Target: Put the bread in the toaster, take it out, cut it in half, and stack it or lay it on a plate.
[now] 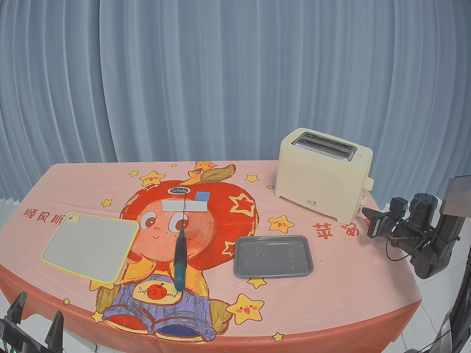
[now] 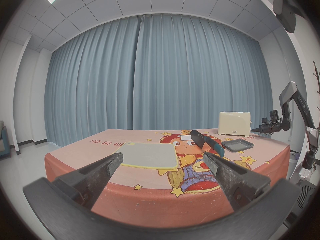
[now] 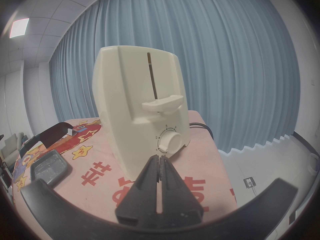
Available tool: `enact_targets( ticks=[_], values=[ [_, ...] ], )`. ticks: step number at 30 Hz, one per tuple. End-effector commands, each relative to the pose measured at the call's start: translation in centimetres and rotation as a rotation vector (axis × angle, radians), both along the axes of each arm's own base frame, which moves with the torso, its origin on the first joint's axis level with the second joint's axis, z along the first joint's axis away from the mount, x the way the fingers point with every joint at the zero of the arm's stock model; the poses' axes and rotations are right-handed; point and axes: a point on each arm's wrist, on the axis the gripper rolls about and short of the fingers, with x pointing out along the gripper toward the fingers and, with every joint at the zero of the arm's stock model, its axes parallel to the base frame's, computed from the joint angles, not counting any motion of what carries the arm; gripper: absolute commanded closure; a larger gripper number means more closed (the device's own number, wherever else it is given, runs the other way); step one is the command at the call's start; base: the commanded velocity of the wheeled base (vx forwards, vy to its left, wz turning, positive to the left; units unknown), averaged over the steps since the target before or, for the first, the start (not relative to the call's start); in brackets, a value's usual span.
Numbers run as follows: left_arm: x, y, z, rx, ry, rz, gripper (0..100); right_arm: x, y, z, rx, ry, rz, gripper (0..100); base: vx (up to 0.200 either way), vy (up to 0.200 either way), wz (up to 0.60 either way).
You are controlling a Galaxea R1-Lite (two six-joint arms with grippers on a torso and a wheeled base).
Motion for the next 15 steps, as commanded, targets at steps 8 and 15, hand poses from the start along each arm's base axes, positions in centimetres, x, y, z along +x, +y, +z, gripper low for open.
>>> enact_targets(
  ticks=[8,15],
  values=[
    [0.1,0.0,-0.5,0.0,0.018,-0.001,0,0.4,0.1,1.0,0.008,-0.046,0.002,100,0.0,0.0,0.0],
    [0.1,0.0,-0.5,0.0,0.018,-0.001,0,0.8,-0.1,0.8,0.01,-0.049,-0.006,100,0.0,0.0,0.0]
  ],
)
